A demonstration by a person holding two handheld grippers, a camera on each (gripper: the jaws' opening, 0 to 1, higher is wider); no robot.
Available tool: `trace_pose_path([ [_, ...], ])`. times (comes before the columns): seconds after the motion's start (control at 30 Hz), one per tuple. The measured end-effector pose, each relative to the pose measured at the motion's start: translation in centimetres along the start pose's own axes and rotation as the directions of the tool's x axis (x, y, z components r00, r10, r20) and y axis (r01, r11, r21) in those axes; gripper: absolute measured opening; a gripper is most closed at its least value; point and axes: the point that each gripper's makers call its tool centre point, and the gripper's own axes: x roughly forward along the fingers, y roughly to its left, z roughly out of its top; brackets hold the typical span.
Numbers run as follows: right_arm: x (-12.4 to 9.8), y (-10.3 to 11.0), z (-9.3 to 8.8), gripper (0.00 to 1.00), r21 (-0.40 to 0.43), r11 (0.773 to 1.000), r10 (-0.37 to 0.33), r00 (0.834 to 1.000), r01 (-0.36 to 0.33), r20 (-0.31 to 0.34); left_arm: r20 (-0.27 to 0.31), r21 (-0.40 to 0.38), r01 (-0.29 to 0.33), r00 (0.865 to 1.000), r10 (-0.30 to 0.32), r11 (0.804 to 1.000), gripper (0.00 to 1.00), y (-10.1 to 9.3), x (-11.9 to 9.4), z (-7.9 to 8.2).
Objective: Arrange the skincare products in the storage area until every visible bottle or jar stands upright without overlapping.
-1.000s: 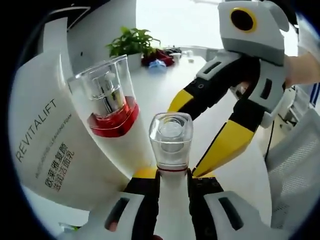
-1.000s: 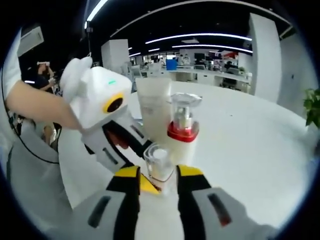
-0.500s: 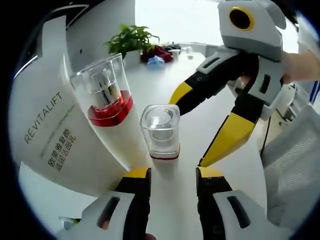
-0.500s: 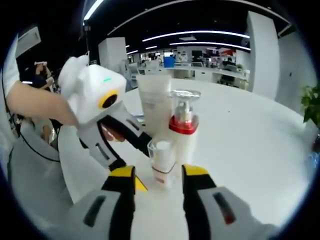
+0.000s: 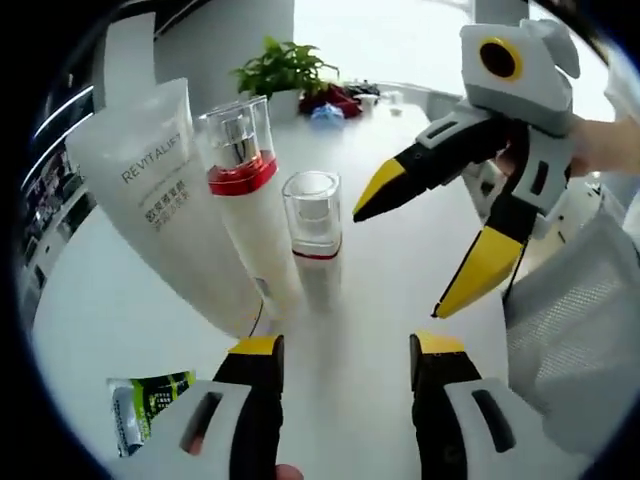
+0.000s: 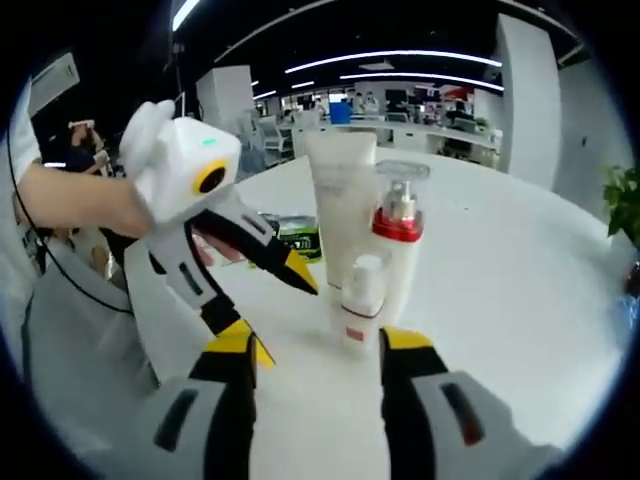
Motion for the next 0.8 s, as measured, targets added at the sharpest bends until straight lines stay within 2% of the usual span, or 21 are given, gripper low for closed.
trace_pose_path([
  [0.27,-0.2,2.0,-0.5,0.58,-0.017,1.0,0.022,1.0,-0.022,-0.007,-0.012,-0.084,-0.034,0.999,0.033,0.996,0.55,-0.6,-2.1,-2.4],
  [0.53,-0.4,3.7,-1.1,0.64,-0.015,0.999,0.035,0.999,-0.035,-0.026,-0.009,-0.191,-0.075,0.997,0.075,0.979,0.63,-1.3,-4.3,-4.9],
  [0.8,-1.0,5.0,-2.1,0.71,0.005,0.999,0.037,0.998,-0.036,-0.048,-0.012,-0.248,-0.112,0.994,0.112,0.962,0.67,-2.0,-6.6,-6.9],
])
